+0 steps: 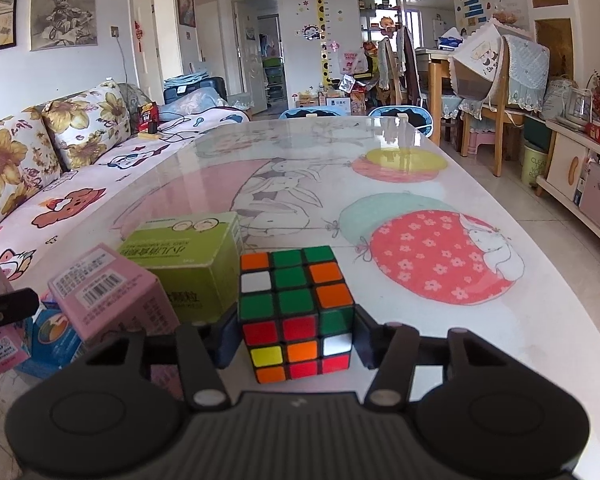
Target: Organize rigid objects
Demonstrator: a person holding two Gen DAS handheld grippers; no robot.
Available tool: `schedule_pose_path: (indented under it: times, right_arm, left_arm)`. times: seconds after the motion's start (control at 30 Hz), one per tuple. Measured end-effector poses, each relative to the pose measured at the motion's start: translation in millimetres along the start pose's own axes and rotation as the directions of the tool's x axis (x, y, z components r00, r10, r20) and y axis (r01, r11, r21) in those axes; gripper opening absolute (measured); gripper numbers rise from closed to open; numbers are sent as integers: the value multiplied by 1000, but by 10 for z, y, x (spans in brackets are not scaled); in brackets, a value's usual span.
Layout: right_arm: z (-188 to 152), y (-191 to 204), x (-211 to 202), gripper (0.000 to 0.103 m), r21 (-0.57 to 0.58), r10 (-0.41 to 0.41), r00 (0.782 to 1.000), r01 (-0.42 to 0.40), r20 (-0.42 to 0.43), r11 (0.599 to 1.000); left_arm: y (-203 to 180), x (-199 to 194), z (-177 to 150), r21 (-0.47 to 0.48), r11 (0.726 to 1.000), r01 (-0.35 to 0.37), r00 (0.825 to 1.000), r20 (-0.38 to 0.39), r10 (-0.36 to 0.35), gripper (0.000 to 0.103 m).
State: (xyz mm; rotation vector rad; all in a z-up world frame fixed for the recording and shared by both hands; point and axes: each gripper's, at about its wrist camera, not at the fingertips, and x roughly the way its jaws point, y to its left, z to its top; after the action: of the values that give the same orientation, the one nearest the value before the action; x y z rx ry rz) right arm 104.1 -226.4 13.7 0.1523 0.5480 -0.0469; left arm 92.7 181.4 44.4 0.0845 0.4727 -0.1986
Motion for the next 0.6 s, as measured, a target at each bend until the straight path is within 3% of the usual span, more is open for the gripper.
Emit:
schedule_pose_path:
  times: [0.2,0.3,0.4,0.6]
  right_arm:
    - [-17,-58,-68,55,48,19,999,-20,28,999]
    - [-20,-28,-86,55,14,24,999,-24,28,1000]
    - [-32,-14,-221,55,-12,10,997,-9,76,1000]
    - [-108,-195,-412,55,75,-68,993,60,99,995]
  left_arm:
    - [-107,-46,16,-46,997,-56,998,4,57,65]
    - [-146,-97,65,-63,997,-54,998,29,56,65]
    - [-176,-148,81,-53,997,-60,997,53,63,65]
    - [-209,-215,49,-67,997,-31,999,38,34,65]
